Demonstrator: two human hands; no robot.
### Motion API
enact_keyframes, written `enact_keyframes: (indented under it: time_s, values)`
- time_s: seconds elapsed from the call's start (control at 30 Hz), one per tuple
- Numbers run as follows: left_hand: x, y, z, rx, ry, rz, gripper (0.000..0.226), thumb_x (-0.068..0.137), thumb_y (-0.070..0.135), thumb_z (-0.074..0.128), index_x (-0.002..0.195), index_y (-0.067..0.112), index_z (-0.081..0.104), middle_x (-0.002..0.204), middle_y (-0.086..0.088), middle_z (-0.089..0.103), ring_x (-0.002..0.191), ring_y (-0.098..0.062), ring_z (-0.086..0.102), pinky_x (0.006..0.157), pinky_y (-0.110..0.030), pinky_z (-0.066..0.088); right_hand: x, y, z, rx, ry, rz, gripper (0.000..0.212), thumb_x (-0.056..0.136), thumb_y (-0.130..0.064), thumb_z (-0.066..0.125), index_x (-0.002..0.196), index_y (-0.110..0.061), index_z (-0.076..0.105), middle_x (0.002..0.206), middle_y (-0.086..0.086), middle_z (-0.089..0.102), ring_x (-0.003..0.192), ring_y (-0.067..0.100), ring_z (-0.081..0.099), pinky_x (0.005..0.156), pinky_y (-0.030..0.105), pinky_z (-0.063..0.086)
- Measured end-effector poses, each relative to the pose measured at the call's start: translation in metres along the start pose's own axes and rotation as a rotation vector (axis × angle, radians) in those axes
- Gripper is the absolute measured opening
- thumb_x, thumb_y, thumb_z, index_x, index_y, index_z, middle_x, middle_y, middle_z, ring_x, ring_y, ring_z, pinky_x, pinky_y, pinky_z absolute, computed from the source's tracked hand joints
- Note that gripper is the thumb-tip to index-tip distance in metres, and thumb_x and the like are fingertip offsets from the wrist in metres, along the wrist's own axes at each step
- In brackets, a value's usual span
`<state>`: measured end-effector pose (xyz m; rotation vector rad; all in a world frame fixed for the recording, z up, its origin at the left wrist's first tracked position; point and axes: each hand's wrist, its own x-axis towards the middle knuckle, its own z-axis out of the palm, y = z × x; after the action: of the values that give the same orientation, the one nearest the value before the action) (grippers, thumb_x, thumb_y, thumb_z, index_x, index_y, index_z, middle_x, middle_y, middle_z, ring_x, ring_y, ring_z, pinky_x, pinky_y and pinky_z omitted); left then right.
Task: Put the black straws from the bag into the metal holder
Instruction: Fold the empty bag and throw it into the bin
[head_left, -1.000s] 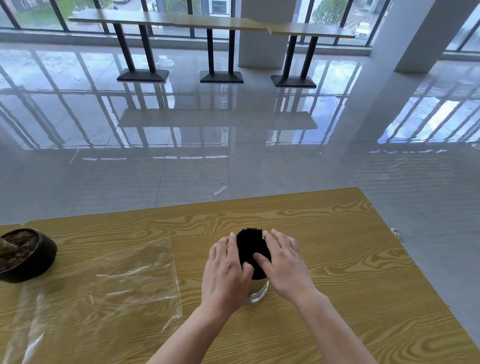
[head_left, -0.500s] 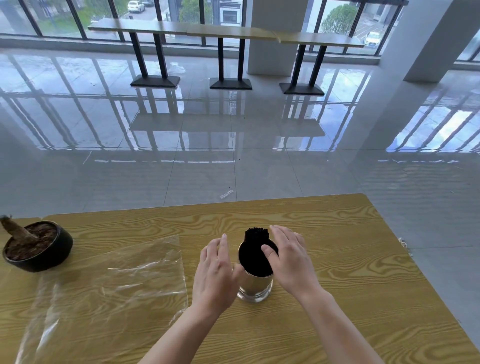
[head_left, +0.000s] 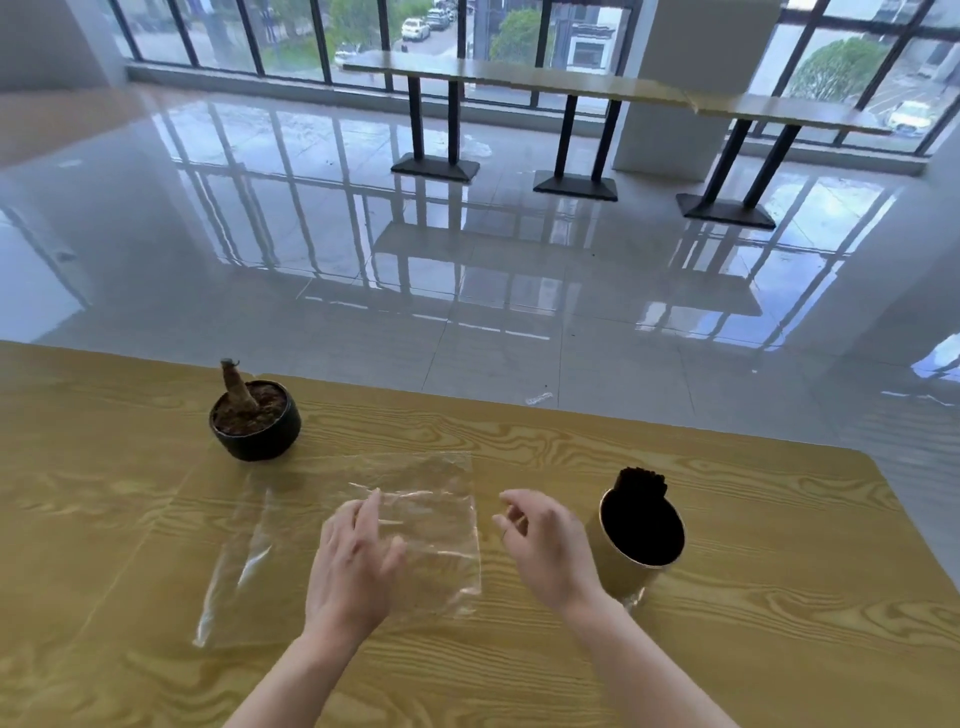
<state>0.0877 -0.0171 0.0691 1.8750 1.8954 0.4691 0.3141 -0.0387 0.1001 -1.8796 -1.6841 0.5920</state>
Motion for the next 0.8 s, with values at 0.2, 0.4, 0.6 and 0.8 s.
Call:
enact_keyframes:
  time_s: [0.2, 0.4, 0.6, 0.8]
  values:
    - [-0.001, -0.098, -0.026, 0.049, -0.029, -0.338, 0.063, 0.094, 0.038, 0.052, 0.150, 0.015, 0.037, 0.146, -0.014, 0.047, 0.134, -0.032, 0.041, 0.108, -0.044, 0.038, 0.001, 0.019, 0.066, -0.169, -0.275, 0.339, 0.045, 0.095, -0.045, 0.059, 0.132, -0.019, 0.060, 0.116, -0.002, 0.068, 0.112, 0.020, 0.061, 0.094, 0.032, 0.046]
    - [0.017, -0.150, -0.036, 0.133, -0.094, -0.555, 0.073, 0.093, 0.054, 0.049, 0.149, 0.012, 0.030, 0.144, -0.017, 0.041, 0.131, -0.036, 0.039, 0.100, -0.049, 0.043, 0.007, 0.019, 0.094, -0.251, -0.326, 0.528, 0.054, 0.093, -0.058, 0.054, 0.128, -0.017, 0.059, 0.129, 0.004, 0.065, 0.121, 0.025, 0.059, 0.094, 0.034, 0.047]
    - [0.024, -0.170, -0.027, 0.159, -0.139, -0.711, 0.077, 0.083, 0.062, 0.063, 0.133, 0.007, 0.042, 0.133, -0.019, 0.046, 0.124, -0.036, 0.047, 0.094, -0.050, 0.047, 0.012, 0.012, 0.107, -0.146, -0.287, 0.686, 0.047, 0.086, -0.055, 0.065, 0.120, -0.023, 0.062, 0.123, -0.002, 0.068, 0.114, 0.021, 0.063, 0.089, 0.031, 0.047]
    - [0.026, -0.179, -0.019, -0.042, -0.104, -0.791, 0.050, 0.082, 0.039, 0.072, 0.116, 0.006, 0.055, 0.115, -0.018, 0.065, 0.109, -0.040, 0.059, 0.089, -0.044, 0.045, 0.010, 0.011, 0.111, 0.103, -0.208, 0.728, 0.013, 0.084, -0.033, 0.073, 0.091, -0.024, 0.068, 0.094, -0.005, 0.072, 0.088, 0.016, 0.067, 0.085, 0.035, 0.056]
